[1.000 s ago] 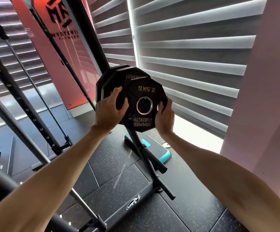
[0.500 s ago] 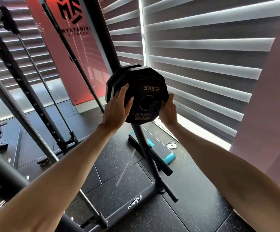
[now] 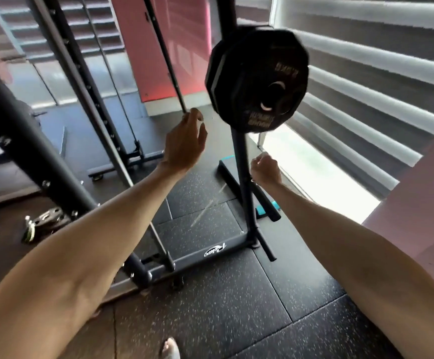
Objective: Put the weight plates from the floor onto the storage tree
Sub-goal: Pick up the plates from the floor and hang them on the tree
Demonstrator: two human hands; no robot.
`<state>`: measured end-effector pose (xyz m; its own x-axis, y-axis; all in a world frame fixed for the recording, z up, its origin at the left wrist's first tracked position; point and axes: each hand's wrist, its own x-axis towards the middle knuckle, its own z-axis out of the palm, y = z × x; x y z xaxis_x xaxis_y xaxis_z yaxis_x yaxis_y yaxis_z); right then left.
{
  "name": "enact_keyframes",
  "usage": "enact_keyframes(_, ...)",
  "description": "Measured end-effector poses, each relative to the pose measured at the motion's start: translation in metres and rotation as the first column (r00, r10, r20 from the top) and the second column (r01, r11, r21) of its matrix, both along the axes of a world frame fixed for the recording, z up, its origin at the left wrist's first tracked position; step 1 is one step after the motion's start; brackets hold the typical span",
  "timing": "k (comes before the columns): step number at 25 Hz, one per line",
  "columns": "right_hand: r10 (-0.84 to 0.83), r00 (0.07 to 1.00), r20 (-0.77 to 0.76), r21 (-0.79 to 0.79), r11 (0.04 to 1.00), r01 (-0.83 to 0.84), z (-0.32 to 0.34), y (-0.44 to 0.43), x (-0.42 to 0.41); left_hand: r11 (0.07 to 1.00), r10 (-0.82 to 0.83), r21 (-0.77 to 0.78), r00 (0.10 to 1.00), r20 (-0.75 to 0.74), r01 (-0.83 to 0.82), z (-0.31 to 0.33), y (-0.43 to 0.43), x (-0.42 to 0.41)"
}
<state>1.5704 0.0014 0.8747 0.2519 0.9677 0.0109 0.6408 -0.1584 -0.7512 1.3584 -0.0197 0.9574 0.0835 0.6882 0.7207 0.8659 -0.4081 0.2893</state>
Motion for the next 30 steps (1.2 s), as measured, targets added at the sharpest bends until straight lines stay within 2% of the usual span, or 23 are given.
enact_keyframes(2,0.168,0.977,0.131,-0.079,0.984,-0.159,-0.011,-0.010,-0.039,0.982,0.058,-0.178,0.997,-0.056,-0.067,-0.033,-0.016,-0.033)
enact_keyframes(4,0.334,0.917,0.219,-0.150,0.940,-0.307,-0.025,-0.021,-0.087,0.894,0.118,-0.425,0.990,-0.081,-0.142,-0.065,-0.035,-0.072)
enact_keyframes(7,0.577,0.771,0.269,-0.322,0.808,-0.493,-0.055,-0.045,-0.168,0.613,0.149,-0.768,0.982,-0.119,-0.187,-0.110,-0.077,-0.138)
enact_keyframes(10,0.797,0.536,0.279,-0.421,0.603,-0.678,-0.088,-0.088,-0.270,0.412,0.252,-0.885,0.961,-0.117,-0.216,-0.163,-0.147,-0.226)
enact_keyframes(14,0.928,0.275,0.252,-0.507,0.369,-0.779,-0.132,-0.171,-0.400,0.158,0.459,-0.962,0.879,-0.127,-0.221,-0.234,-0.268,-0.326)
enact_keyframes(16,0.964,0.152,0.217,-0.555,0.250,-0.794,-0.152,-0.218,-0.462,0.063,0.566,-0.977,0.814,-0.135,-0.206,-0.260,-0.329,-0.373)
enact_keyframes(19,0.980,-0.042,0.196,-0.589,0.083,-0.804,-0.171,-0.277,-0.533,0.033,0.686,-0.983,0.719,-0.107,-0.178,-0.282,-0.404,-0.427)
enact_keyframes(23,0.939,-0.302,0.165,-0.673,-0.116,-0.730,-0.199,-0.343,-0.607,0.020,0.817,-0.992,0.574,-0.054,-0.122,-0.310,-0.487,-0.478)
enact_keyframes(27,0.845,-0.519,0.132,-0.740,-0.264,-0.618,-0.232,-0.383,-0.666,-0.024,0.901,-0.999,0.431,-0.039,-0.040,-0.350,-0.548,-0.508)
enact_keyframes(30,0.773,-0.627,0.102,-0.781,-0.327,-0.531,-0.257,-0.396,-0.712,-0.018,0.960,-1.000,0.281,-0.012,0.019,-0.381,-0.572,-0.531)
